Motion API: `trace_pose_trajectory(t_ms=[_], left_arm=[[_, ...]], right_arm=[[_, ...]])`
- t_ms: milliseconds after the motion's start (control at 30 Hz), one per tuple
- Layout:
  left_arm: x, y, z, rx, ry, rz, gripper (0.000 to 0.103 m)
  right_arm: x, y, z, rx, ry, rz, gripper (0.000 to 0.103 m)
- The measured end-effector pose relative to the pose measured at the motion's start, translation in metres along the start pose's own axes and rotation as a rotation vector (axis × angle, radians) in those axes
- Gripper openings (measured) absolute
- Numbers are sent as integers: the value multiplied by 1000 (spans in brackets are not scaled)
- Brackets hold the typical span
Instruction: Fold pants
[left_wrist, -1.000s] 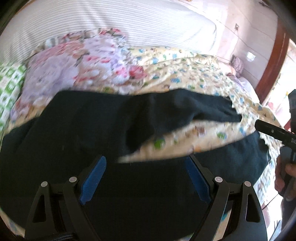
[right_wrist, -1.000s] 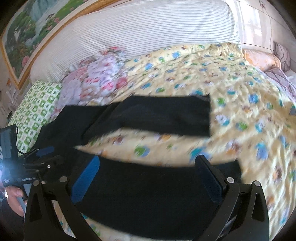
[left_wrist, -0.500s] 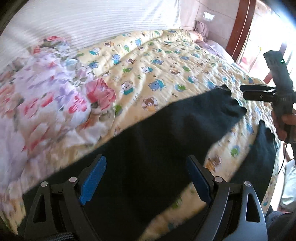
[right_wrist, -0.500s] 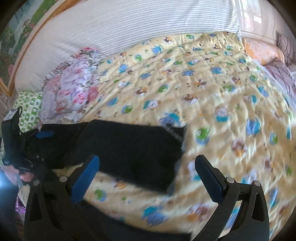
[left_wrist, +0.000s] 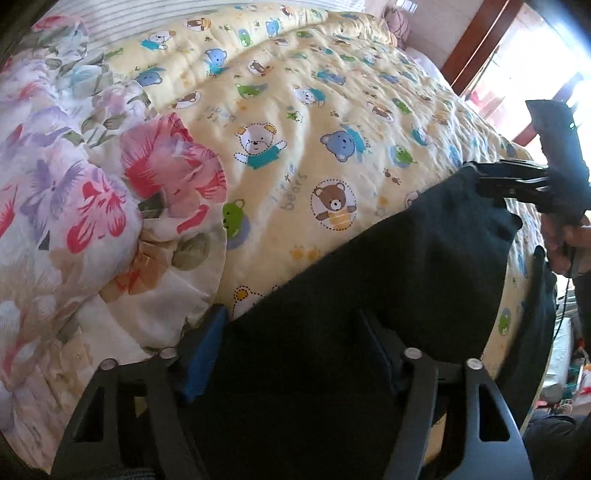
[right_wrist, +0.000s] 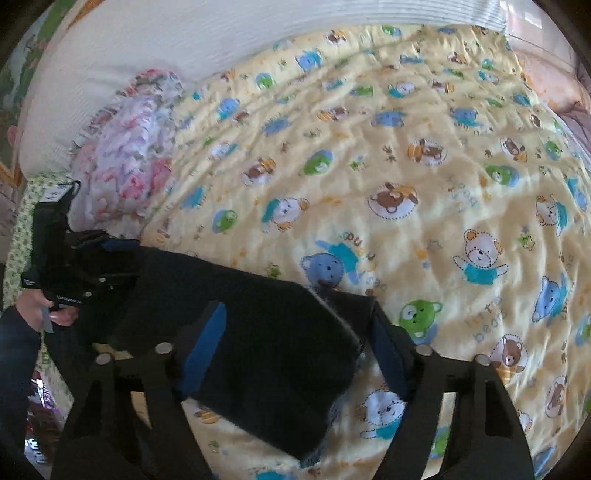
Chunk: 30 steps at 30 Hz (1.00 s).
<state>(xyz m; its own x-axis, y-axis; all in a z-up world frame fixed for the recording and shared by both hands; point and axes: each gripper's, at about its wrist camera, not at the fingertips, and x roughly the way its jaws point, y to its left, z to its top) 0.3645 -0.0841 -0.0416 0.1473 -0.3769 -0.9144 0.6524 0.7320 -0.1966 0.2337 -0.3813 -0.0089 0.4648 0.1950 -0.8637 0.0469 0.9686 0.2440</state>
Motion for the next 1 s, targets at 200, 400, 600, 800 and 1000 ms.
trace_pose_trajectory(t_ms=[200, 400, 600, 800, 1000], left_arm=[[-12, -3, -5, -2, -9, -15, 18], [-43, -34, -20, 17, -94, 10, 11], [-89, -65, -50, 3, -209, -44, 11], [-114, -102, -93, -21, -265, -89, 11], [-115, -130, -129, -33, -287, -74, 11]], right_arm=[[-13, -19, 2, 37, -27, 43, 19], [-34, 4, 0, -80, -84, -17, 15], [-71, 14, -15, -173, -177, -38, 15], [-102, 9, -38, -206, -254, -3, 15], [-124, 15, -77, -254, -304, 17, 15]])
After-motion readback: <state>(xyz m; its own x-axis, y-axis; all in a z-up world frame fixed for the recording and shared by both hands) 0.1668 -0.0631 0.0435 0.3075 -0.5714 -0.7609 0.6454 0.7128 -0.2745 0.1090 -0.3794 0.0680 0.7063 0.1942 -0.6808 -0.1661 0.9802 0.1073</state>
